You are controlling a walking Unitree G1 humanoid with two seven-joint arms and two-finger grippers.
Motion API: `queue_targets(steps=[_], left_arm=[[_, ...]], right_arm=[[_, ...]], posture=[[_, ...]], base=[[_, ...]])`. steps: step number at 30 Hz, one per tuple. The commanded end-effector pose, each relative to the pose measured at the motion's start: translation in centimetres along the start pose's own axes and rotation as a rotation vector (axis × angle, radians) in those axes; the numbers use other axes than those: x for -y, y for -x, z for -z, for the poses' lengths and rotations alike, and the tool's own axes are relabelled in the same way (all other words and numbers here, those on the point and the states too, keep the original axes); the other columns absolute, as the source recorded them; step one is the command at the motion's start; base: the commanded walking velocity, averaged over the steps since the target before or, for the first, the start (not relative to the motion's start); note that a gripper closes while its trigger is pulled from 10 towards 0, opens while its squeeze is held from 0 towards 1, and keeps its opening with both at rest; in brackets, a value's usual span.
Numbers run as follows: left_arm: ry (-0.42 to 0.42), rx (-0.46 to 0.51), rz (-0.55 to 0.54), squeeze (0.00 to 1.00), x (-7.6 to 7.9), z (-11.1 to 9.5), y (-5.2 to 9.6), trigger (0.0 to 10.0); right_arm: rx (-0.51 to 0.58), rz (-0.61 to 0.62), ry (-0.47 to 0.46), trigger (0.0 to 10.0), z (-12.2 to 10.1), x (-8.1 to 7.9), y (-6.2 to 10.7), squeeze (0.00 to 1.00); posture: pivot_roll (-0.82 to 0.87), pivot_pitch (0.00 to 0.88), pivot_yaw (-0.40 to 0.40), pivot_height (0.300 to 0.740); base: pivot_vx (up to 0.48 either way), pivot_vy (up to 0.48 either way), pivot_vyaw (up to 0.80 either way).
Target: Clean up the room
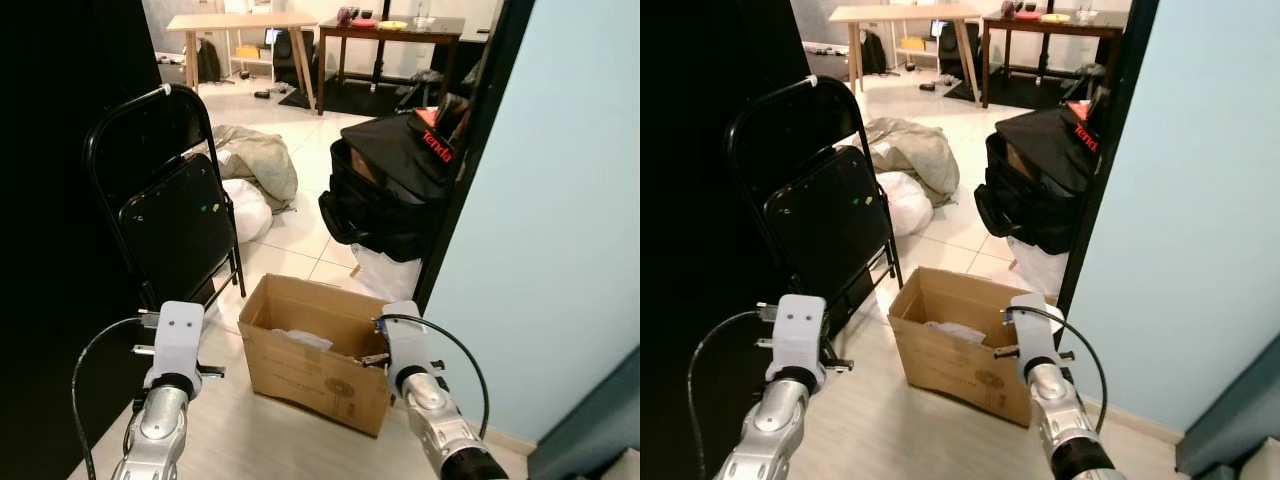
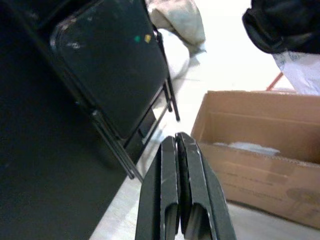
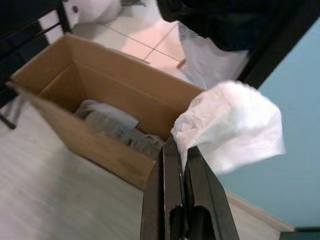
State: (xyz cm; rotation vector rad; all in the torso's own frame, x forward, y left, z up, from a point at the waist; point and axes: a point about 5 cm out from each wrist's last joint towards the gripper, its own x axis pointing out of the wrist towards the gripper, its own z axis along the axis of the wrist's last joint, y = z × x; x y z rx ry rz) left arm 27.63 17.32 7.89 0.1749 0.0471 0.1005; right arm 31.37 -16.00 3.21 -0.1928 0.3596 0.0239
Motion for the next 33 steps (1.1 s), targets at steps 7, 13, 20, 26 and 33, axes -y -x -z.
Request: queue_targets(steps=[7, 13, 20, 26, 33], left_arm=[[0.004, -0.018, 0.000, 0.00, -0.06, 0.40, 0.09, 10.0], [0.007, -0.012, 0.006, 0.00, 0.01, 0.27, -0.07, 10.0], [0.006, -0.012, 0.008, 0.00, -0.09, 0.32, -0.01, 10.0], [0.007, -0.011, 0.007, 0.00, -0.16, 0.34, 0.03, 10.0], [0.006, -0.012, 0.008, 0.00, -0.22, 0.33, 0.06, 10.0]], right_arm=[[-0.008, -0.002, -0.014, 10.0, 0.14, -0.12, 0.04, 0.00], [-0.003, 0.001, -0.009, 10.0, 0.05, -0.08, 0.02, 0.00], [-0.002, 0.001, -0.007, 10.0, 0.07, -0.09, 0.05, 0.00], [-0.001, 0.000, -0.007, 10.0, 0.06, -0.17, 0.06, 0.00], [0.000, 0.001, -0.006, 10.0, 0.03, -0.18, 0.06, 0.00]], posture=[[0.05, 0.035, 0.007, 0.740], [0.05, 0.034, 0.008, 0.740], [0.05, 0.031, 0.007, 0.740], [0.05, 0.031, 0.007, 0.740], [0.06, 0.034, 0.008, 0.740]], base=[[0.325, 0.000, -0.75], [0.324, 0.000, 0.00], [0.335, 0.000, 0.00], [0.336, 0.000, 0.00], [0.335, 0.000, 0.00]])
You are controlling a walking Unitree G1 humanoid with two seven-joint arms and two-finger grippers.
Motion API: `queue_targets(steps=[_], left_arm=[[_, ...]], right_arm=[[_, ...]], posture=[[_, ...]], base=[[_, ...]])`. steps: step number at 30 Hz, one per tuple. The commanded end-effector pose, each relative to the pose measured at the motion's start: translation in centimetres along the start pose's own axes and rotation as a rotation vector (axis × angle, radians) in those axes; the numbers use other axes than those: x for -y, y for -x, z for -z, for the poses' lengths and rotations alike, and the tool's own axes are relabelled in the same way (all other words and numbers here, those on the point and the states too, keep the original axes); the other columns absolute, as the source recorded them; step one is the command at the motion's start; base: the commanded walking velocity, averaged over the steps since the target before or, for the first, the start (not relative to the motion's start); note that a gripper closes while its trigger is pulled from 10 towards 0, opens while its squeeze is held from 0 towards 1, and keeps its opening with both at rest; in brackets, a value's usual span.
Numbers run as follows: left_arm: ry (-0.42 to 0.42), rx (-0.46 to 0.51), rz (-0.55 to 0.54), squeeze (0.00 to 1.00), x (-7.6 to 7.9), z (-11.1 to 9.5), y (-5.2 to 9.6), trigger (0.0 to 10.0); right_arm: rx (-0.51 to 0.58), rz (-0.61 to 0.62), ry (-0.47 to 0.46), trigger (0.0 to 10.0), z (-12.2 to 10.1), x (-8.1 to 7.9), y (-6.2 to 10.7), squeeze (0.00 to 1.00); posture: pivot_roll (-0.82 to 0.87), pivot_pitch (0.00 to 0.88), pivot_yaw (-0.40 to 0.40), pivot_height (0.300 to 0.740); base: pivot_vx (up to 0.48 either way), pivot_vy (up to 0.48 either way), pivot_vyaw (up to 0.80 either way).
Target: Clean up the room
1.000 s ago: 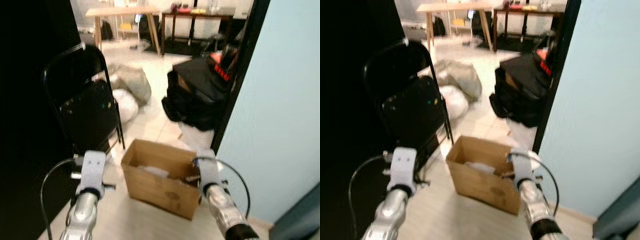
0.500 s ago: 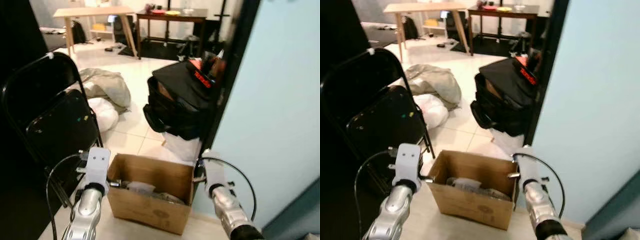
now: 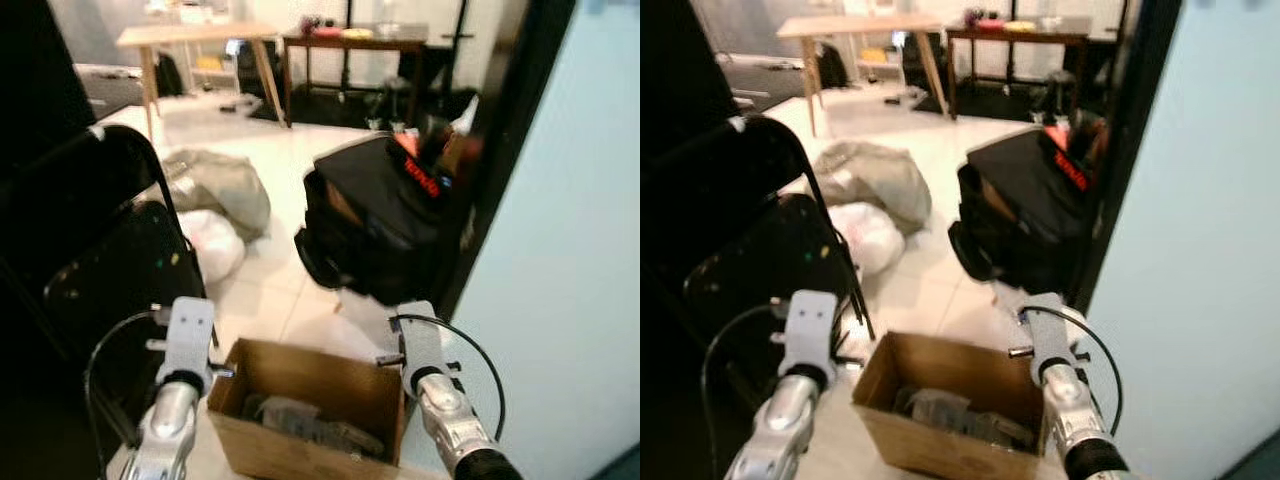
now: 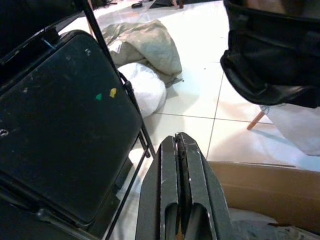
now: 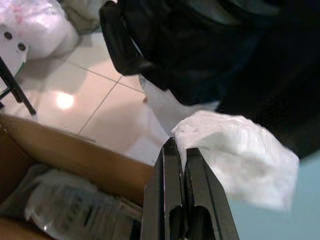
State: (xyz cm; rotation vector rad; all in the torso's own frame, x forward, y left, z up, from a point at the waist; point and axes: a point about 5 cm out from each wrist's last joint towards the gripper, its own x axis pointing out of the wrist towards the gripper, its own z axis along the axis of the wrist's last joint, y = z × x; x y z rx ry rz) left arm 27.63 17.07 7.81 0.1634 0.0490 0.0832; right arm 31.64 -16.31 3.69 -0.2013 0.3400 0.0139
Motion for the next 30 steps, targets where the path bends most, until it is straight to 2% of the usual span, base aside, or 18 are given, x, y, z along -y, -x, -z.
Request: queue_targets(steps=[1, 6, 15, 17, 22, 24, 30], left_arm=[[-0.005, -0.011, -0.009, 0.00, -0.5, 0.3, 0.1, 10.0], [-0.006, -0.014, -0.006, 0.00, -0.5, 0.3, 0.1, 10.0], [-0.029, -0.050, 0.074, 0.00, 0.6, 0.8, 0.1, 10.0], [-0.038, -0.055, 0.092, 0.00, 0.8, 0.8, 0.1, 10.0], [0.024, -0.094, 0.060, 0.00, 0.6, 1.4, 0.2, 10.0], [-0.028, -0.110, 0.079, 0.00, 0.7, 1.7, 0.2, 10.0], [-0.061, -0.111, 0.104, 0.00, 0.7, 1.8, 0.2, 10.0]], right_arm=[[-0.020, -0.012, -0.013, 10.0, 0.5, -0.6, 0.2, 0.00], [-0.022, -0.011, -0.013, 10.0, 0.6, -0.6, 0.2, 0.00], [-0.029, -0.010, -0.010, 10.0, 0.8, -0.6, 0.2, 0.00], [-0.029, -0.010, -0.008, 10.0, 0.8, -0.5, 0.3, 0.00], [-0.032, -0.010, -0.005, 10.0, 0.8, -0.5, 0.3, 0.00], [-0.038, -0.021, 0.002, 10.0, 0.8, -0.6, 0.2, 0.00], [-0.058, -0.071, 0.027, 10.0, 0.7, -1.2, 0.0, 0.00]], posture=[[0.06, 0.035, 0.009, 0.740], [0.06, 0.036, 0.010, 0.740], [0.06, 0.040, 0.011, 0.740], [0.05, 0.042, 0.011, 0.740], [0.05, 0.045, 0.009, 0.740], [0.05, 0.049, 0.005, 0.740], [0.05, 0.055, 0.003, 0.740]], base=[[0.334, 0.000, 0.00], [0.331, 0.000, 0.00], [0.000, 0.000, 0.00], [0.000, -0.480, 0.00], [0.000, -0.333, 0.00], [0.000, 0.000, 0.00], [0.000, 0.000, 0.00]])
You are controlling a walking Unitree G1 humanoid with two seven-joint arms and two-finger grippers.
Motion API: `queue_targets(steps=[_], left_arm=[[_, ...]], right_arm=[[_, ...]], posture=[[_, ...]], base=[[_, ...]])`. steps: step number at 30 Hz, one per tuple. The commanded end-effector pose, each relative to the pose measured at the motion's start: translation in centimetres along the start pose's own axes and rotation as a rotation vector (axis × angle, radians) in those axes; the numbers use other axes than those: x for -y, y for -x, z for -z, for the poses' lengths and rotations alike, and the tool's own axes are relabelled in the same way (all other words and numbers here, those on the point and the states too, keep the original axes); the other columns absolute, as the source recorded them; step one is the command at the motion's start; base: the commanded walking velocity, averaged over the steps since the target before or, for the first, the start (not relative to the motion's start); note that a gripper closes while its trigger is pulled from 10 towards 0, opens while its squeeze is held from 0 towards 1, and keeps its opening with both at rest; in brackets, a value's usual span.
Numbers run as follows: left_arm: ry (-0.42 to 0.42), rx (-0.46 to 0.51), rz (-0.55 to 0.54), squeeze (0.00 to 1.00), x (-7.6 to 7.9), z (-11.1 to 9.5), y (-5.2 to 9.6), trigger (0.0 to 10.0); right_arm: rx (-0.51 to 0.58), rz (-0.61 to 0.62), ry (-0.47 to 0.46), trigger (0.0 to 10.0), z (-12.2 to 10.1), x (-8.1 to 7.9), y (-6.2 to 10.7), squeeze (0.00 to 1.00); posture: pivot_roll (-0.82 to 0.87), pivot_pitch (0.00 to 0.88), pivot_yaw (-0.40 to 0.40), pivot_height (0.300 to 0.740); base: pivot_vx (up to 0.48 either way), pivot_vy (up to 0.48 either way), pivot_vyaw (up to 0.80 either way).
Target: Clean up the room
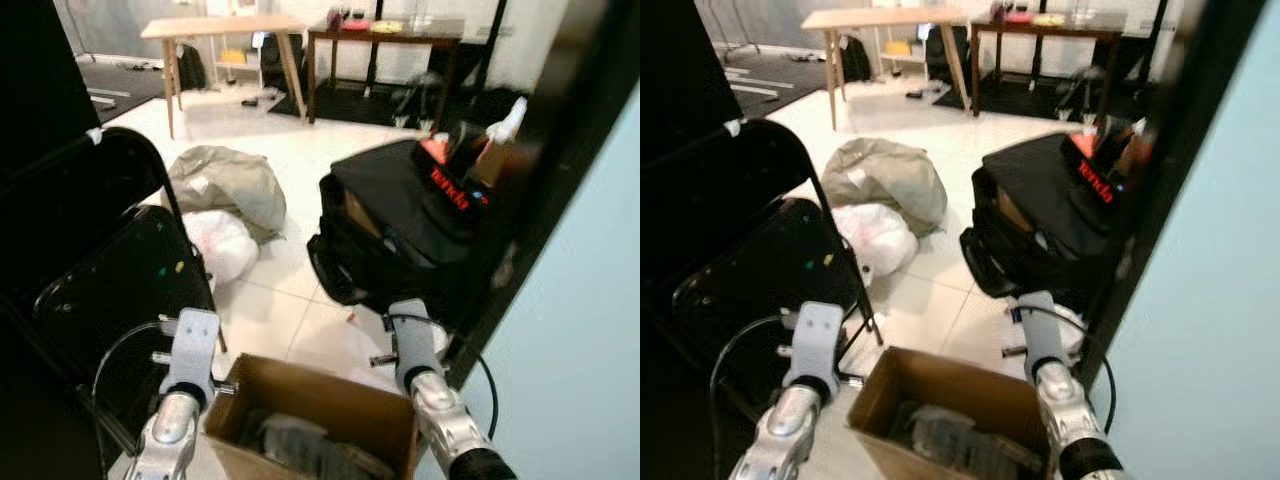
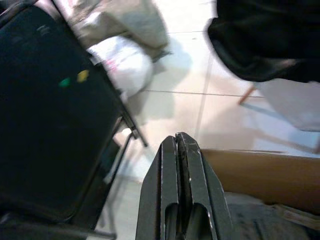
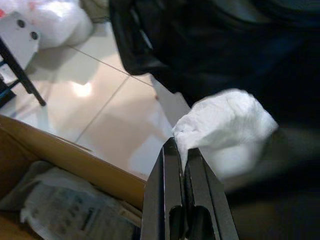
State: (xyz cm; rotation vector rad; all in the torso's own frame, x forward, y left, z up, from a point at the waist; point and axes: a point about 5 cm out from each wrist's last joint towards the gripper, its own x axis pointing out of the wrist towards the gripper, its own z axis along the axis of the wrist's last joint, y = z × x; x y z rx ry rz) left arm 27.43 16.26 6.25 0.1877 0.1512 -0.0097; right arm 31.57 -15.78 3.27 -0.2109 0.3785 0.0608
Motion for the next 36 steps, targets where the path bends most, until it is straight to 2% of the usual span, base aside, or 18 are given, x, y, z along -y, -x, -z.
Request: queue_targets(steps=[1, 3, 4, 6, 7, 10, 11, 12, 14, 16, 18, 22, 29, 36], left_arm=[[-0.046, -0.014, 0.010, 0.00, -0.4, 0.4, 0.0, 10.0], [-0.092, -0.013, 0.029, 0.00, -0.7, 0.4, 0.0, 10.0], [-0.092, -0.013, 0.029, 0.00, -0.7, 0.4, 0.0, 10.0], [-0.156, -0.014, 0.061, 0.00, -0.9, 0.5, -0.1, 10.0], [-0.156, -0.014, 0.061, 0.00, -0.9, 0.5, -0.1, 10.0], [-0.327, -0.006, 0.141, 0.00, -1.8, 0.9, 0.0, 10.0], [-0.327, -0.006, 0.141, 0.00, -1.8, 0.9, 0.0, 10.0], [-0.359, 0.008, 0.195, 0.00, -2.0, 0.8, 0.4, 10.0], [-0.373, 0.017, 0.231, 0.00, -2.1, 0.8, 0.7, 10.0], [-0.373, 0.040, 0.305, 0.00, -2.0, 0.6, 1.7, 10.0], [-0.370, 0.048, 0.331, 0.00, -1.9, 0.6, 2.1, 10.0], [-0.379, 0.069, 0.408, 0.00, -1.2, 0.7, 3.6, 10.0], [-0.357, 0.099, 0.444, 0.00, -0.6, 0.4, 4.5, 10.0], [-0.311, 0.126, 0.519, 0.00, 0.1, -0.3, 5.0, 10.0]], right_arm=[[-0.033, -0.060, 0.039, 10.0, 0.3, -0.9, -0.1, 0.00], [-0.043, -0.128, 0.108, 10.0, 0.2, -1.6, -0.2, 0.00], [-0.043, -0.128, 0.108, 10.0, 0.2, -1.6, -0.2, 0.00], [-0.078, -0.227, 0.177, 10.0, 0.2, -2.4, -0.4, 0.00], [-0.078, -0.227, 0.177, 10.0, 0.2, -2.4, -0.4, 0.00], [-0.126, -0.377, 0.329, 10.0, 0.5, -4.0, -0.5, 0.00], [-0.126, -0.377, 0.329, 10.0, 0.5, -4.0, -0.5, 0.00], [-0.154, -0.438, 0.364, 10.0, 0.7, -4.7, -0.4, 0.00], [-0.174, -0.474, 0.379, 10.0, 0.9, -5.0, -0.3, 0.00], [-0.195, -0.541, 0.388, 10.0, 0.9, -5.8, -0.2, 0.00], [-0.199, -0.573, 0.390, 10.0, 0.9, -6.1, -0.1, 0.00], [-0.219, -0.707, 0.423, 10.0, 1.1, -7.5, 0.4, 0.00], [-0.228, -0.776, 0.469, 10.0, 1.7, -8.4, 0.9, 0.00], [-0.244, -0.791, 0.458, 10.0, 1.9, -8.9, 0.9, 0.00]], posture=[[0.05, 0.057, 0.003, 0.740], [0.05, 0.064, -0.001, 0.740], [0.05, 0.064, -0.001, 0.740], [0.05, 0.073, -0.008, 0.740], [0.05, 0.073, -0.008, 0.740], [0.06, 0.096, -0.020, 0.740], [0.06, 0.096, -0.020, 0.740], [0.06, 0.120, -0.025, 0.740], [0.06, 0.120, -0.025, 0.740], [0.06, 0.171, -0.037, 0.740], [0.06, 0.179, -0.039, 0.740], [0.07, 0.258, -0.062, 0.740], [0.07, 0.288, -0.076, 0.740], [0.08, 0.290, -0.076, 0.740]], base=[[0.000, 0.000, 0.00], [0.000, 0.000, 0.00], [0.000, 0.000, 0.00], [0.000, 0.000, 0.00], [0.000, 0.000, 0.00], [0.000, 0.000, 0.00], [0.000, 0.000, 0.00], [0.000, 0.000, 0.00], [0.000, 0.000, 0.00], [0.000, 0.000, 0.00], [0.000, 0.000, 0.00], [0.000, 0.000, 0.00], [0.000, 0.000, 0.00], [0.000, 0.000, 0.00]])
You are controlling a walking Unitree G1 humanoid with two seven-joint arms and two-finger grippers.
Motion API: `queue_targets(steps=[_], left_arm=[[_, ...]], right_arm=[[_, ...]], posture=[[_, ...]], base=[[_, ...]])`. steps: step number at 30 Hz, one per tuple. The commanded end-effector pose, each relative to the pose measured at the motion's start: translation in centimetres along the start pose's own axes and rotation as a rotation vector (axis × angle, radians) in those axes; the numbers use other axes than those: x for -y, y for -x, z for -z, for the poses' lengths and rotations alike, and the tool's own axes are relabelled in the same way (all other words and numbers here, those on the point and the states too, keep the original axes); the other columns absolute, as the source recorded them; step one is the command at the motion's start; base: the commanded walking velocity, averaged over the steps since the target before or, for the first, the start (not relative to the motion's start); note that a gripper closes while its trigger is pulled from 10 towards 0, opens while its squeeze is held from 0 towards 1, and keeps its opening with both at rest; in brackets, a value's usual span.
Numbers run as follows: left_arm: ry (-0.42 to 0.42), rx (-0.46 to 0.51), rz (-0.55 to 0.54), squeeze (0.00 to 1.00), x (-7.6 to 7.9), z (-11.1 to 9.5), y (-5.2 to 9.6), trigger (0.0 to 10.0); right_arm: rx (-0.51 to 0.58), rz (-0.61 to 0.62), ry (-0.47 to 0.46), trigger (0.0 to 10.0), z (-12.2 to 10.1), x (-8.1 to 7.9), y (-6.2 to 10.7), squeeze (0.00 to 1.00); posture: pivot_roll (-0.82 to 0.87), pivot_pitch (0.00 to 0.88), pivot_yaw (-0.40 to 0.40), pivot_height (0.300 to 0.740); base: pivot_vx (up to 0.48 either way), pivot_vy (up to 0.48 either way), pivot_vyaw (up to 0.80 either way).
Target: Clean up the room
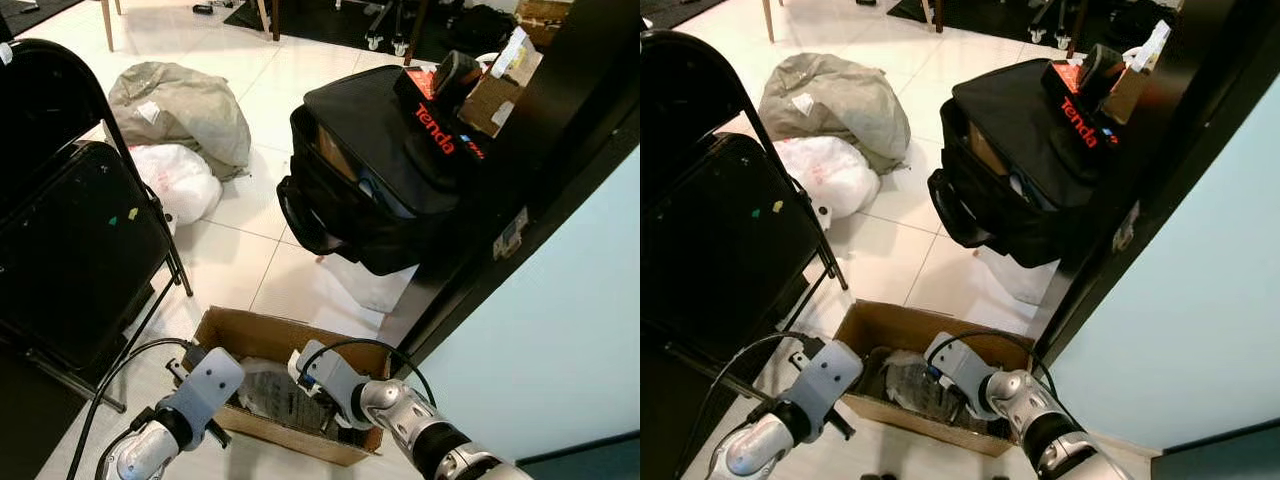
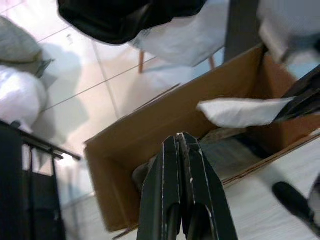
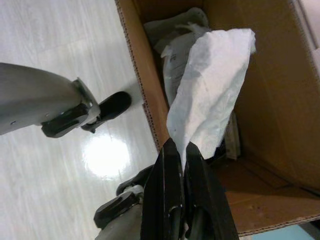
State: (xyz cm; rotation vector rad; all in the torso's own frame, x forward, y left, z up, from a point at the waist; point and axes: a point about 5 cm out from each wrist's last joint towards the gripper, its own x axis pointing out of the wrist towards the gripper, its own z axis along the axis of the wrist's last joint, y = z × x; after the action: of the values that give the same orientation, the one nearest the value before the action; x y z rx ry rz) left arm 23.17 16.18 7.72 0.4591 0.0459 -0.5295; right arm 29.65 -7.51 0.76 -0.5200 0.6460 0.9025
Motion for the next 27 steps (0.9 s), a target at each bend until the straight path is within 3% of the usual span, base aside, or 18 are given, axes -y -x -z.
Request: queue_targets(steps=[1, 11, 16, 24, 25, 27], left_arm=[[0.017, -0.007, 0.058, 0.00, 0.9, 0.2, 0.5, 10.0], [0.077, 0.006, 0.091, 0.00, 1.6, -0.2, 0.5, 10.0], [0.153, 0.033, 0.202, 0.00, 3.0, -0.9, 0.9, 10.0], [0.146, 0.019, 0.234, 0.00, 3.3, -0.8, 1.0, 10.0], [0.145, 0.018, 0.233, 0.00, 3.3, -0.8, 1.0, 10.0], [0.145, 0.017, 0.233, 0.00, 3.3, -0.8, 1.0, 10.0]], right_arm=[[-0.021, -0.034, -0.015, 10.0, 0.6, -0.7, -0.2, 0.00], [-0.037, -0.017, 0.000, 10.0, 0.9, -1.0, -0.4, 0.00], [-0.053, -0.002, -0.006, 10.0, 1.3, -1.0, -0.4, 0.00], [-0.069, -0.017, -0.030, 10.0, 1.6, -1.2, -0.4, 0.00], [-0.071, -0.021, -0.029, 10.0, 1.6, -1.3, -0.4, 0.14], [-0.072, -0.023, -0.028, 10.0, 1.6, -1.3, -0.4, 0.14]], posture=[[0.08, 0.290, -0.076, 0.740], [0.08, 0.293, -0.081, 0.740], [0.08, 0.291, -0.081, 0.740], [0.08, 0.289, -0.083, 0.740], [0.08, 0.289, -0.083, 0.740], [0.08, 0.289, -0.083, 0.740]], base=[[0.000, 0.000, 0.00], [0.000, 0.000, 0.00], [0.000, 0.000, 0.00], [0.000, 0.000, 0.00], [0.000, 0.000, 0.00], [0.000, 0.000, 0.00]])
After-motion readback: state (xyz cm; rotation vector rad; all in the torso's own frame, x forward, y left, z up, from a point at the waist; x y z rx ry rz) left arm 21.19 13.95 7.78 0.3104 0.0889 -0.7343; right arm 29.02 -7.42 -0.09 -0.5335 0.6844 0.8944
